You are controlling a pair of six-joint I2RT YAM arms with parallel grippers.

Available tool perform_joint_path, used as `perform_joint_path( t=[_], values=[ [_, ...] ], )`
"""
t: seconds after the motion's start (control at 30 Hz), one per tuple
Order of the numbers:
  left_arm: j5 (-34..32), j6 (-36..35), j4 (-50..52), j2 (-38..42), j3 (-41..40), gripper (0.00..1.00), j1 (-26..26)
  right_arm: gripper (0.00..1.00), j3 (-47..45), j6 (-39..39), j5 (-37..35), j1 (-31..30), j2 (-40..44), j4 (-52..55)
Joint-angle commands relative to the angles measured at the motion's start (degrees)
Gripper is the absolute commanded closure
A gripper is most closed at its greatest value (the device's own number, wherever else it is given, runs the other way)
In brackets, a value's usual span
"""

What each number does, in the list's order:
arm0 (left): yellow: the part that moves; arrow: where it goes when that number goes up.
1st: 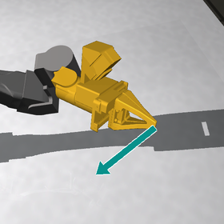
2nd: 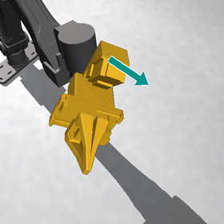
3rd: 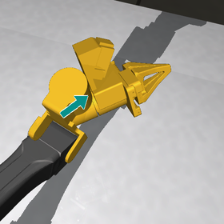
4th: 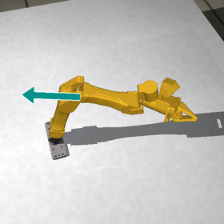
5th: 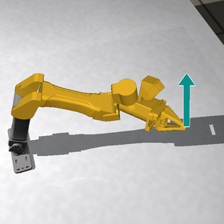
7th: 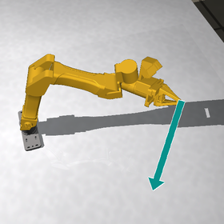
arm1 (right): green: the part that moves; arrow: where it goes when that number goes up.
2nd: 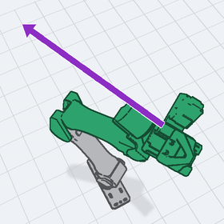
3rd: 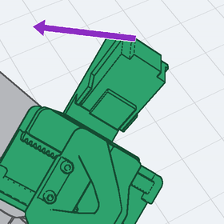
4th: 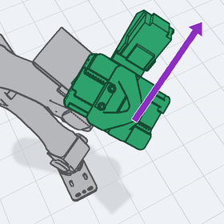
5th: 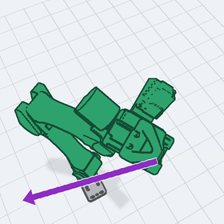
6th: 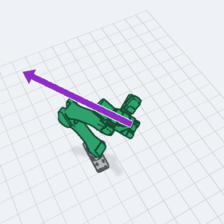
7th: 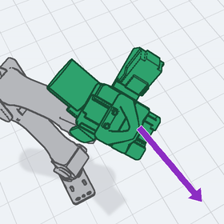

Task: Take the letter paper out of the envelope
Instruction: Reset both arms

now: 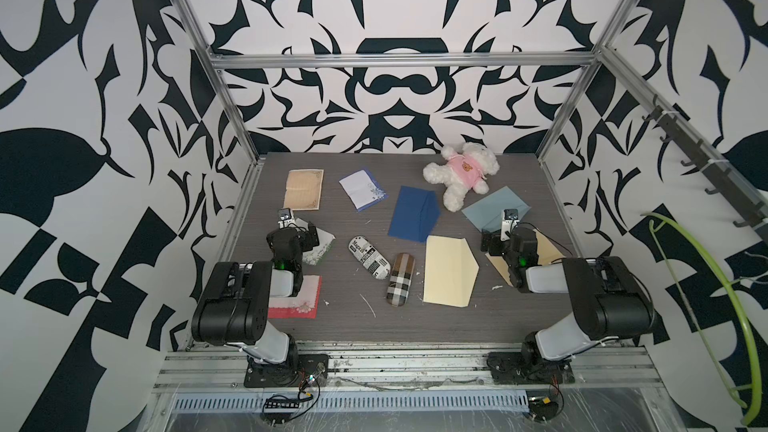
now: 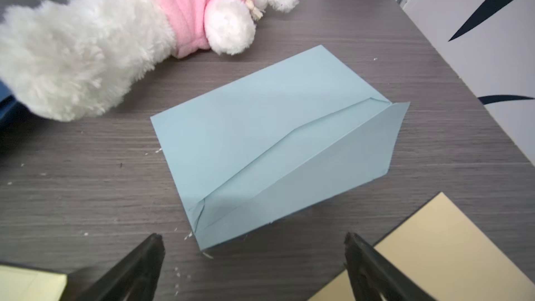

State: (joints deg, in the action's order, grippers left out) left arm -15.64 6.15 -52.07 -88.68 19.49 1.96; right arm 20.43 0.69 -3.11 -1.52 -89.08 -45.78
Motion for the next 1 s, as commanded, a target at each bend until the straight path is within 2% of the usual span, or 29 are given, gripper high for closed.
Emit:
perform_joint_path(
  t=[0.0,0.97],
  values=[
    [-0.6,0.2,-1.0,0.2,0.8,0.01,0.2,0.01,1.3,0.4,-1.3,0.1,0.4,-2.1],
    [-0.3,-0.4,0.4,-0.1,1.7,0.01,0.5,0.01,1.0,0.3,-1.2,0.1,0.7,-2.5]
  ],
)
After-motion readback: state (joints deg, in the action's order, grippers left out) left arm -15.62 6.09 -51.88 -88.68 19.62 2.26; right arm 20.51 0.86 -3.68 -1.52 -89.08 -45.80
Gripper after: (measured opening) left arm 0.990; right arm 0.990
